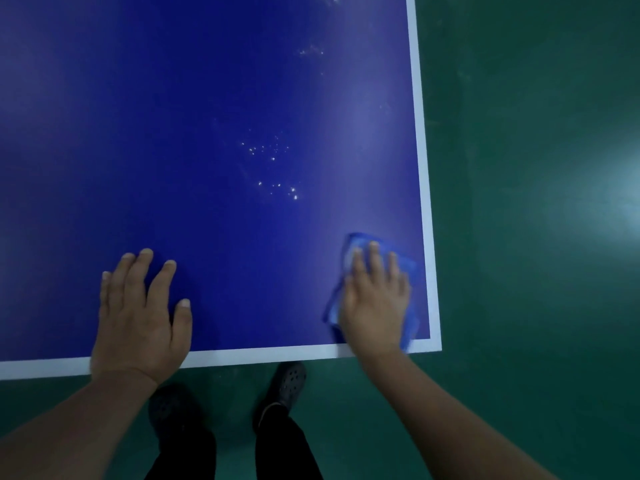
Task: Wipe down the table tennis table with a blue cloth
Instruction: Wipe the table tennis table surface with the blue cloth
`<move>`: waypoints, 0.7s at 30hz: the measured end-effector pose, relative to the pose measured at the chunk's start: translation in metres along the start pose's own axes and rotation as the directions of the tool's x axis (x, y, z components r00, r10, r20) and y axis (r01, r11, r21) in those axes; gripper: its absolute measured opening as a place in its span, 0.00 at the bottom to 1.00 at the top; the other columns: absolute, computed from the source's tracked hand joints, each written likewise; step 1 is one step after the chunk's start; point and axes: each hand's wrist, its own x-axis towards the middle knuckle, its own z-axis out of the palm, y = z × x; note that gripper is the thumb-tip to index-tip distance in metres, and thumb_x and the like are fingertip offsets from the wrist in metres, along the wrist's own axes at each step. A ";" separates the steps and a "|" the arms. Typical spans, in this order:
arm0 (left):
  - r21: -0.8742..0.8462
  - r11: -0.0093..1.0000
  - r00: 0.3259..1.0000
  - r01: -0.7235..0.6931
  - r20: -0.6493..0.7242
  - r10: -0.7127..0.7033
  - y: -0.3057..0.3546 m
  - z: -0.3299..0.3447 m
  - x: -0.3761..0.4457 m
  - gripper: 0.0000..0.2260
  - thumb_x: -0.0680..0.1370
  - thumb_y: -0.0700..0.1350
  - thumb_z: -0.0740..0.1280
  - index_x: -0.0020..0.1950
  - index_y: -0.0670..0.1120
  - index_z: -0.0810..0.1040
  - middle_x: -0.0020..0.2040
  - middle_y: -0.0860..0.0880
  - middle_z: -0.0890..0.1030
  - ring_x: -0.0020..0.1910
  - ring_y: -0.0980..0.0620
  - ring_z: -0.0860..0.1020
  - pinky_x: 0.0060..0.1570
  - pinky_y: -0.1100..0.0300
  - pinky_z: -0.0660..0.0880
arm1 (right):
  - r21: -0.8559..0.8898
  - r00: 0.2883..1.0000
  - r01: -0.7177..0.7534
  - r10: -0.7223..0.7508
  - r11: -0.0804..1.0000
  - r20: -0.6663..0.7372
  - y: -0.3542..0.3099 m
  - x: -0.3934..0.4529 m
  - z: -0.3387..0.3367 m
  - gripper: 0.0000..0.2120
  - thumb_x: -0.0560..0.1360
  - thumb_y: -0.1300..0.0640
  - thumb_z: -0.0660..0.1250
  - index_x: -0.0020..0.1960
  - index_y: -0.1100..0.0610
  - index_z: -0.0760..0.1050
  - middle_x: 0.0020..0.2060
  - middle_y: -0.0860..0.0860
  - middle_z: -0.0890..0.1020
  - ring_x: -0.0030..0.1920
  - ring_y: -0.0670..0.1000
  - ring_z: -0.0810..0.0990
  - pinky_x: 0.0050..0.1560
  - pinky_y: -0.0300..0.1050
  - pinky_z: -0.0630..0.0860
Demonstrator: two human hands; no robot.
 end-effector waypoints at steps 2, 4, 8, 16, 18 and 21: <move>0.009 1.000 1.000 0.003 -0.003 -0.003 0.000 0.000 -0.001 0.29 0.79 0.54 0.51 0.73 0.38 0.67 0.77 0.37 0.59 0.78 0.39 0.52 0.78 0.49 0.40 | 0.009 0.943 0.330 -0.330 0.944 0.036 -0.035 -0.006 0.014 0.24 0.78 0.48 0.55 0.73 0.50 0.70 0.74 0.52 0.70 0.74 0.61 0.67 0.71 0.64 0.63; 0.011 1.000 1.000 0.006 -0.005 -0.006 0.001 0.000 0.000 0.28 0.79 0.54 0.51 0.73 0.38 0.67 0.77 0.38 0.60 0.78 0.39 0.53 0.78 0.47 0.41 | -0.018 0.872 0.486 -0.484 0.874 0.067 -0.026 0.005 0.016 0.23 0.79 0.48 0.56 0.73 0.49 0.69 0.75 0.51 0.69 0.74 0.61 0.66 0.71 0.65 0.63; 0.062 0.998 1.000 0.019 -0.001 -0.019 0.001 0.000 -0.001 0.27 0.79 0.53 0.52 0.73 0.40 0.68 0.77 0.39 0.61 0.78 0.40 0.54 0.77 0.43 0.41 | -0.071 0.998 0.064 -0.063 0.995 0.015 0.032 0.031 0.000 0.24 0.80 0.50 0.53 0.71 0.55 0.74 0.73 0.55 0.71 0.73 0.62 0.69 0.68 0.66 0.67; -0.029 0.997 0.993 0.074 -0.091 -0.076 0.000 0.005 -0.002 0.28 0.80 0.53 0.53 0.75 0.38 0.65 0.78 0.38 0.59 0.79 0.40 0.55 0.77 0.40 0.46 | 0.050 0.879 0.460 -0.463 0.886 0.113 -0.136 0.033 0.014 0.25 0.77 0.50 0.55 0.74 0.51 0.70 0.75 0.52 0.68 0.76 0.61 0.64 0.73 0.64 0.63; -0.059 0.994 0.986 0.089 -0.139 -0.096 0.000 0.006 -0.002 0.29 0.79 0.53 0.53 0.76 0.38 0.62 0.79 0.38 0.58 0.79 0.39 0.55 0.77 0.41 0.45 | 0.094 0.841 0.516 -0.524 0.851 0.131 -0.190 0.051 0.018 0.26 0.79 0.49 0.51 0.77 0.51 0.64 0.78 0.51 0.63 0.79 0.60 0.56 0.76 0.62 0.56; -0.049 0.993 0.984 0.111 -0.135 -0.117 -0.001 0.007 -0.003 0.30 0.79 0.54 0.53 0.76 0.38 0.61 0.79 0.39 0.56 0.79 0.40 0.54 0.77 0.41 0.45 | 0.142 0.789 0.575 -0.592 0.805 0.161 -0.251 0.090 0.023 0.26 0.83 0.49 0.51 0.80 0.51 0.57 0.80 0.51 0.56 0.80 0.59 0.48 0.78 0.62 0.48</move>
